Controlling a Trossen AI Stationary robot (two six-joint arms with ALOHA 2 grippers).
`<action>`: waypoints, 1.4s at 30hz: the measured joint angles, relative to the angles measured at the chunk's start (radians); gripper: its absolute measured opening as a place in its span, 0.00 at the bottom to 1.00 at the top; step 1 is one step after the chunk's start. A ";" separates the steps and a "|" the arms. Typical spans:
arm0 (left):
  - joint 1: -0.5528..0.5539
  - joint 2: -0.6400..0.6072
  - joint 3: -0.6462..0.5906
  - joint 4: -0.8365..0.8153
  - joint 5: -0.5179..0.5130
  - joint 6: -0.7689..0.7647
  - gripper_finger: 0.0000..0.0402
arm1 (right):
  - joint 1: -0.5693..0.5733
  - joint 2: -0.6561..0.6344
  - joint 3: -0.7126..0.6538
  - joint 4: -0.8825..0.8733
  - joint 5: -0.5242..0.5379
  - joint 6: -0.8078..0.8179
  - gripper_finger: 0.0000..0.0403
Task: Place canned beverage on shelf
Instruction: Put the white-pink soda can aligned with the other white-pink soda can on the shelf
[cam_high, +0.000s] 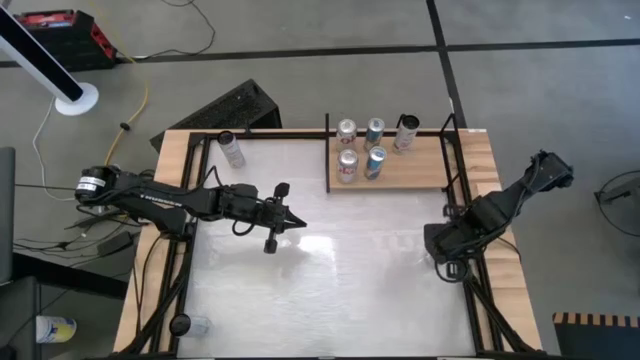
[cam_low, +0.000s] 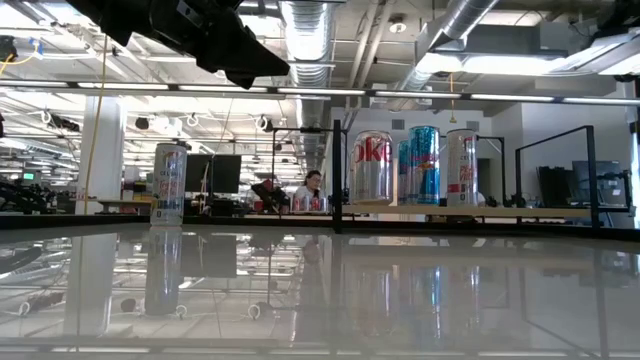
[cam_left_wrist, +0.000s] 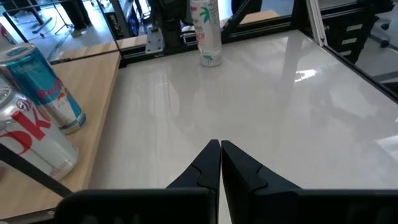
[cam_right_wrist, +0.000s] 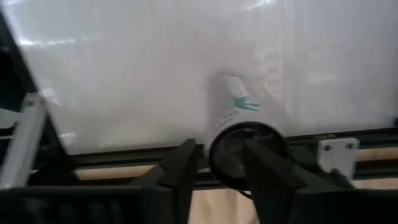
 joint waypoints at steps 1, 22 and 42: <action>0.000 0.000 0.000 0.000 0.000 0.004 0.00 | 0.000 0.000 0.000 0.000 -0.011 0.002 0.43; 0.000 0.000 0.000 -0.004 0.000 0.029 0.00 | 0.037 -0.001 0.000 -0.001 -0.021 -0.038 0.66; 0.000 0.000 0.000 -0.004 -0.002 0.033 0.00 | -0.027 -0.079 0.000 -0.001 0.017 -0.313 0.66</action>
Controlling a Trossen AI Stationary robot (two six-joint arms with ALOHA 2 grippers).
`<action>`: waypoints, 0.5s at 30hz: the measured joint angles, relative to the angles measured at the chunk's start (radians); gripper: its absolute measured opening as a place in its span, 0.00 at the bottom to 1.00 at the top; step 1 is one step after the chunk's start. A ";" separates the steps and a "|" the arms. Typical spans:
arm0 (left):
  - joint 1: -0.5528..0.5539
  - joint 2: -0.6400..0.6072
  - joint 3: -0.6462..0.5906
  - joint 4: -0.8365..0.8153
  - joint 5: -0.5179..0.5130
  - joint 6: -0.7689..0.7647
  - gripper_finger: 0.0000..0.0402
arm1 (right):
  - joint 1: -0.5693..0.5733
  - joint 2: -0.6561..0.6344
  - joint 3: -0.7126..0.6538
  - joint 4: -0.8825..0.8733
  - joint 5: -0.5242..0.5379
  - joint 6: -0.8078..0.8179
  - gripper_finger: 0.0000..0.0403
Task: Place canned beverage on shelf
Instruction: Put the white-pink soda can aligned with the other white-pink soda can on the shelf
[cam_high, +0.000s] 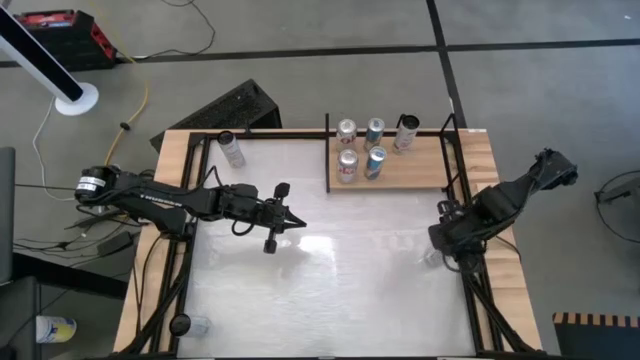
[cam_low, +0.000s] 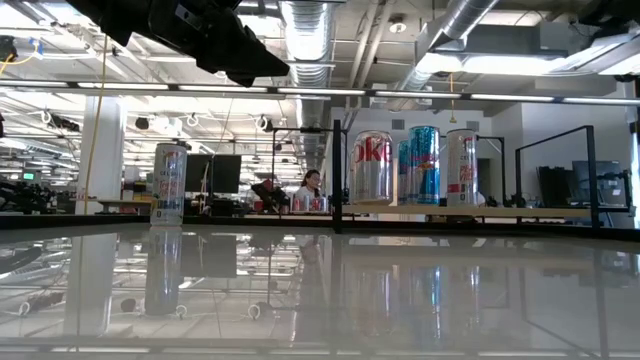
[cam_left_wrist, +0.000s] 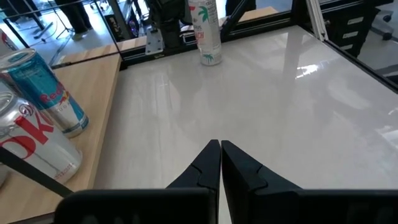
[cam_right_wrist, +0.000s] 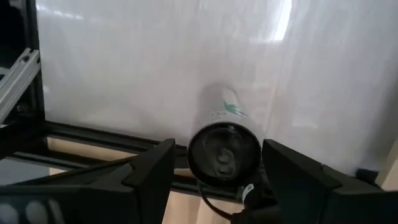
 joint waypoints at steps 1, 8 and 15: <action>0.000 0.000 0.000 0.000 0.000 0.000 0.00 | 0.000 -0.021 0.000 -0.001 0.009 0.000 0.66; 0.000 0.000 0.000 0.000 -0.011 -0.003 0.00 | 0.002 -0.210 -0.086 -0.002 0.067 0.133 0.66; 0.002 0.000 0.000 0.005 -0.028 0.008 0.00 | 0.001 -0.267 -0.145 0.000 -0.004 0.216 0.66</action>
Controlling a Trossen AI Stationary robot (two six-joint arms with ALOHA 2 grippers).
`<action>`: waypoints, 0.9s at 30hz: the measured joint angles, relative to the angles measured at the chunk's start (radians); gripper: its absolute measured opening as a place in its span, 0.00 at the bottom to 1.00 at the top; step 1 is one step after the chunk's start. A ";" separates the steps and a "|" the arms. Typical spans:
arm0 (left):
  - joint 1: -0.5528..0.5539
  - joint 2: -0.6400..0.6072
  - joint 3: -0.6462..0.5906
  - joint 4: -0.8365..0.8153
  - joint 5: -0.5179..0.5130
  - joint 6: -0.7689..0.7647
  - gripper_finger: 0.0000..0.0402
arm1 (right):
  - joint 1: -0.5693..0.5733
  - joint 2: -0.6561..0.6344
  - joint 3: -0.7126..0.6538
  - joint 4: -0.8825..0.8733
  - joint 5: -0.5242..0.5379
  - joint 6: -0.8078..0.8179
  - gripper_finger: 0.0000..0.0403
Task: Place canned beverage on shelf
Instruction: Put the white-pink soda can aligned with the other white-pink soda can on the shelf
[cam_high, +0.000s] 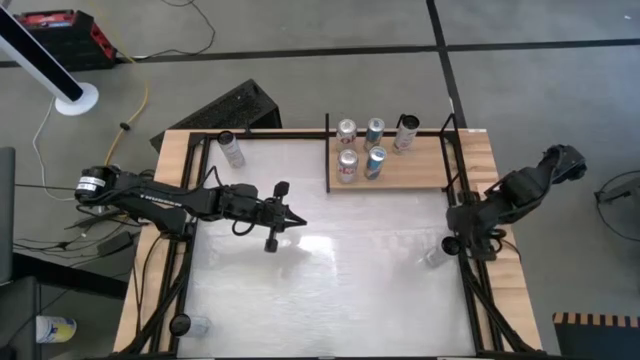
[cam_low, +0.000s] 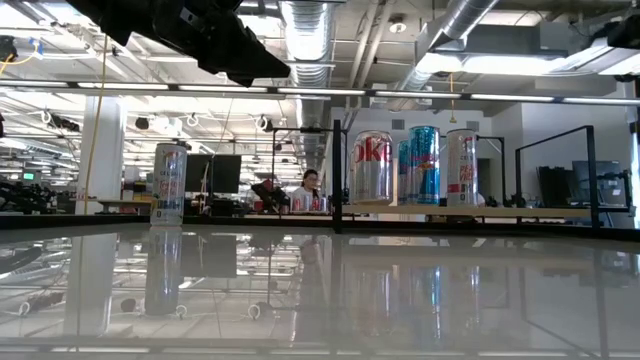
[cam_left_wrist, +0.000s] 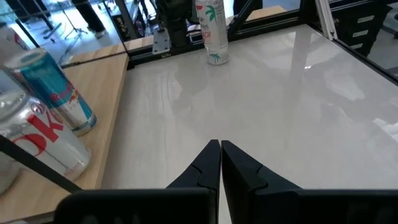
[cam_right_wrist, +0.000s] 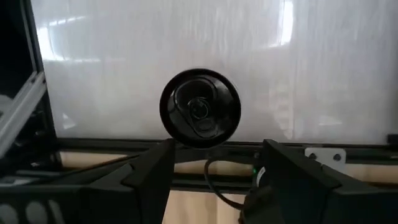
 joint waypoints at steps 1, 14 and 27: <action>0.002 0.000 0.000 0.006 -0.001 0.005 0.00 | 0.000 0.000 0.000 0.002 -0.001 0.017 0.66; 0.014 0.000 0.000 0.048 0.029 -0.013 0.00 | 0.045 0.013 -0.002 0.000 -0.102 0.447 0.66; 0.013 0.000 0.000 -0.056 0.083 -0.035 0.00 | 0.500 0.051 -0.002 0.000 -0.108 1.173 0.50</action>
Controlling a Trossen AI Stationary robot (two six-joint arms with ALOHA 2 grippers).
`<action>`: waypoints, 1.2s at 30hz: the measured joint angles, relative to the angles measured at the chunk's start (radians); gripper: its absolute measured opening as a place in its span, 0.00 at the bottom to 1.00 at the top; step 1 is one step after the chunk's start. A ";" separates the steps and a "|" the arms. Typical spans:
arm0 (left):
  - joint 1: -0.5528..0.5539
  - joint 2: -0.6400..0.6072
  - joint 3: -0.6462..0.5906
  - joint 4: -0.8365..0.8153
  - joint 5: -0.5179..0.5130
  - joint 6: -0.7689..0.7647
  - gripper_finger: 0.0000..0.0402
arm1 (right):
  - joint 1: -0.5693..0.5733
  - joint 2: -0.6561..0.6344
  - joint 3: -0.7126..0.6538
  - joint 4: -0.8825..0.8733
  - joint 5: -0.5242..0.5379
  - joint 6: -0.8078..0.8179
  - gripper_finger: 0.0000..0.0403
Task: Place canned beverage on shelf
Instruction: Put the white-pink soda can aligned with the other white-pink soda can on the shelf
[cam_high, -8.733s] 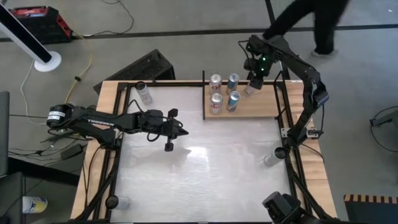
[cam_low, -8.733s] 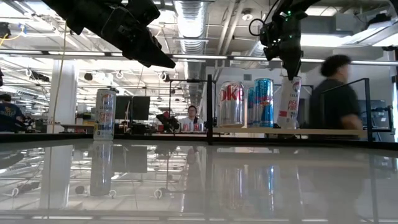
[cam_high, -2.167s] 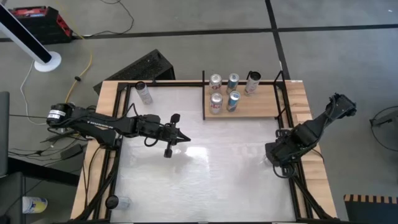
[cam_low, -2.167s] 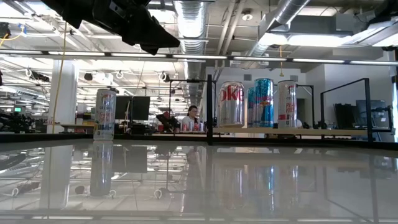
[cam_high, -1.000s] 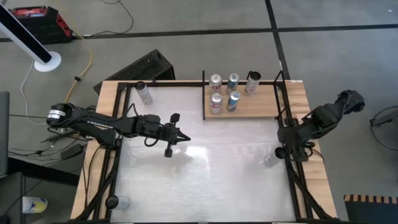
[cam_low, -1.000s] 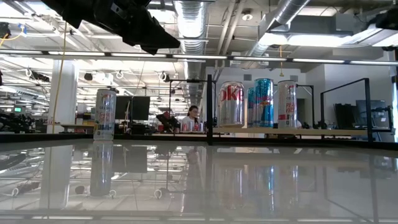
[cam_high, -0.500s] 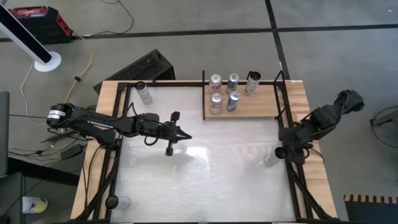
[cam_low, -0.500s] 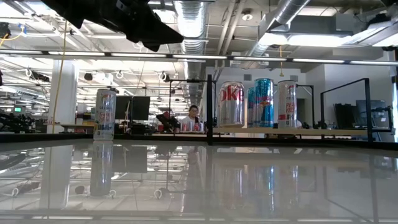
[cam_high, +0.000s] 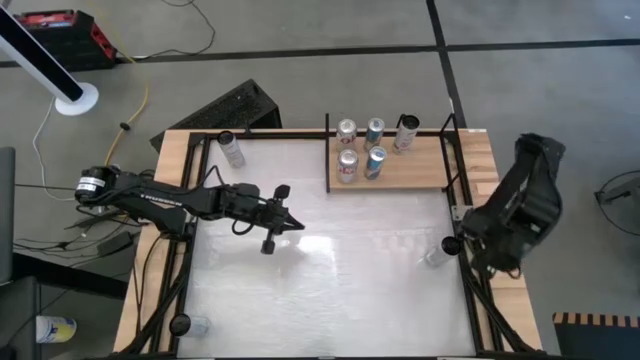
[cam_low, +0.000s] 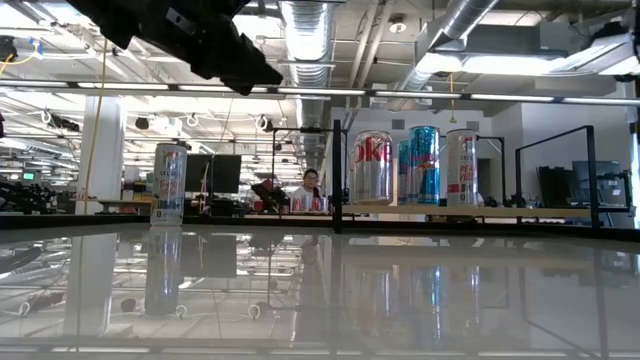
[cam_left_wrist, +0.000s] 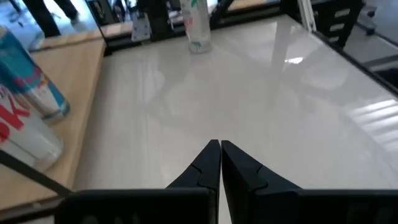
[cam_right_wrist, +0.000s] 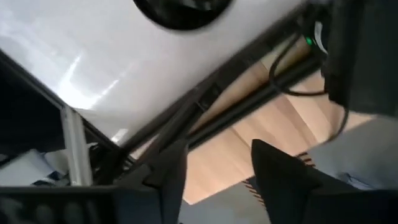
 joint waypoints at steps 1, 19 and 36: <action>0.000 0.000 0.000 -0.009 0.000 -0.002 0.00 | 0.037 0.009 0.000 0.000 0.010 0.039 0.47; -0.002 0.000 0.000 -0.009 0.003 -0.044 0.00 | 0.372 0.240 -0.196 0.121 0.302 0.363 0.09; -0.002 0.000 0.000 0.078 0.005 -0.119 0.00 | 0.398 0.350 -0.337 0.232 0.329 0.363 0.04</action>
